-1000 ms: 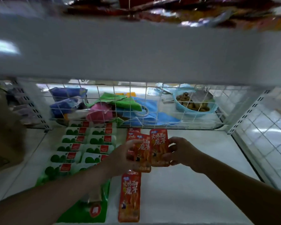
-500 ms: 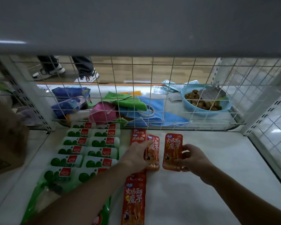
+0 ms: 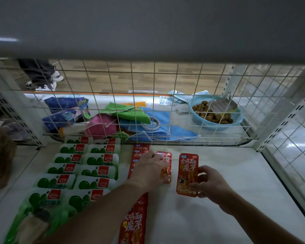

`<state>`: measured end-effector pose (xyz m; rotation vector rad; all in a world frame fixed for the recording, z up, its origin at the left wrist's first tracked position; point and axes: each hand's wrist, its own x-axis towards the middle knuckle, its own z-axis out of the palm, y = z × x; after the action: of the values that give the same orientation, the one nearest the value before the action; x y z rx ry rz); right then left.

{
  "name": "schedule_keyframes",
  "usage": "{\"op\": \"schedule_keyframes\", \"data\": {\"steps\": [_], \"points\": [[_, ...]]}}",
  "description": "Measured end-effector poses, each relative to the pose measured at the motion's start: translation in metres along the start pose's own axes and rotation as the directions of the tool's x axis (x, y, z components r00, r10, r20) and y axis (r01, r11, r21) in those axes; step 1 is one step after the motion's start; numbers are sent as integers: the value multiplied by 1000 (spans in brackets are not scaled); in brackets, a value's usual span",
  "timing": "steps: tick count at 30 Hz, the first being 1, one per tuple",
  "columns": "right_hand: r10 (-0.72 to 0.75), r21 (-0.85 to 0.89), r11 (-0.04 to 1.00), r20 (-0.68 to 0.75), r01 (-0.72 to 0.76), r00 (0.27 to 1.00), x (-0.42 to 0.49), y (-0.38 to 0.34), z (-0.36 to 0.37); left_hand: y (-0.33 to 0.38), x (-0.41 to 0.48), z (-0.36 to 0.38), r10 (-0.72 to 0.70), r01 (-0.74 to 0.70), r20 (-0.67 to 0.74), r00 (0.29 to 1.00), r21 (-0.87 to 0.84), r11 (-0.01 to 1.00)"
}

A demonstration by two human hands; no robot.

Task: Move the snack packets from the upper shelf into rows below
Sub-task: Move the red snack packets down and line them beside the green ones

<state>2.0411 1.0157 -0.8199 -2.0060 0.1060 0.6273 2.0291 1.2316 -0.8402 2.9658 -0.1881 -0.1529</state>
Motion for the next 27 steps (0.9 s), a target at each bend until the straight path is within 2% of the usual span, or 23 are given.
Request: {"op": "schedule_keyframes", "data": {"steps": [2,11,21,27], "points": [[7,-2,1000,1,-7,1000,0,3,-2,2,2,2,28,-29,13,1000,49,998],[29,-10,1000,6,-29,1000,3,7,0,-2,20,7,-114,110,23,993,120,987],[47,-37,998,17,-47,999,6,9,11,-3,19,5,-141,139,38,989,52,989],[7,-58,998,-43,-10,999,16,-12,28,-20,-1,-4,-137,125,-84,987,-133,983]]}}
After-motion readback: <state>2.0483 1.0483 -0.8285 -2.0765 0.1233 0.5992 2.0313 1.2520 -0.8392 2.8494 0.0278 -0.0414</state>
